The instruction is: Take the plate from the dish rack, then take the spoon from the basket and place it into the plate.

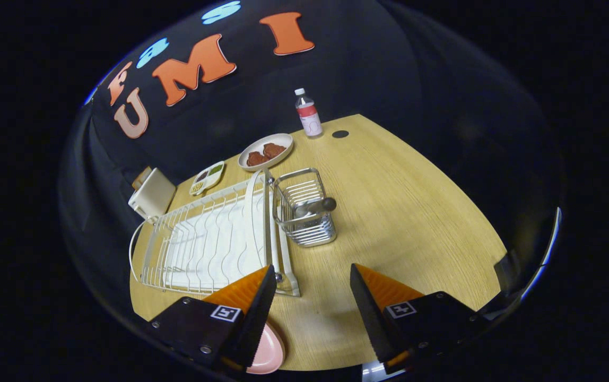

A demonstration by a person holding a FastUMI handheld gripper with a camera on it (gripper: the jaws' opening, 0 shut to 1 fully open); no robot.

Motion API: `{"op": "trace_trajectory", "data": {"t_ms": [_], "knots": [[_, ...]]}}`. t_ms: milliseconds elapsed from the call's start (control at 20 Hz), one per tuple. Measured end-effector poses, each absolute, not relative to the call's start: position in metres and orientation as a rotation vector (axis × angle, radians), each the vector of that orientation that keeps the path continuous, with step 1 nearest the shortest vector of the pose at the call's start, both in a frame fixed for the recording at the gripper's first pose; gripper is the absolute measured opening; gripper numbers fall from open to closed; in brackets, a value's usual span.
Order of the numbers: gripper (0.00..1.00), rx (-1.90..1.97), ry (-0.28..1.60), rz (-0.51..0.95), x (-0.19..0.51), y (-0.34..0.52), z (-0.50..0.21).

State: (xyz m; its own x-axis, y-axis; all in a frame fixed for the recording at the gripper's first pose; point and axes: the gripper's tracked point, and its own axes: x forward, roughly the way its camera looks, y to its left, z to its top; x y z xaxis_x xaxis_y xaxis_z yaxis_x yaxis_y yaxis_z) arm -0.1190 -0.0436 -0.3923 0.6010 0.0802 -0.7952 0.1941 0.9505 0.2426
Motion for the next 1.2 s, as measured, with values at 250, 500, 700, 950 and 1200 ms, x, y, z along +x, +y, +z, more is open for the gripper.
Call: {"op": "trace_trajectory", "data": {"t_ms": [250,500,700,950,1200], "knots": [[0.64,0.267,0.836,-0.057,-0.082,-0.051,-0.393],[0.46,0.237,0.781,-0.049,-0.056,-0.055,-0.396],[0.27,0.195,0.744,-0.024,-0.042,-0.051,-0.397],[0.19,0.121,0.730,0.031,-0.035,-0.041,-0.404],[0.17,0.108,0.738,0.076,-0.029,-0.034,-0.407]]}}
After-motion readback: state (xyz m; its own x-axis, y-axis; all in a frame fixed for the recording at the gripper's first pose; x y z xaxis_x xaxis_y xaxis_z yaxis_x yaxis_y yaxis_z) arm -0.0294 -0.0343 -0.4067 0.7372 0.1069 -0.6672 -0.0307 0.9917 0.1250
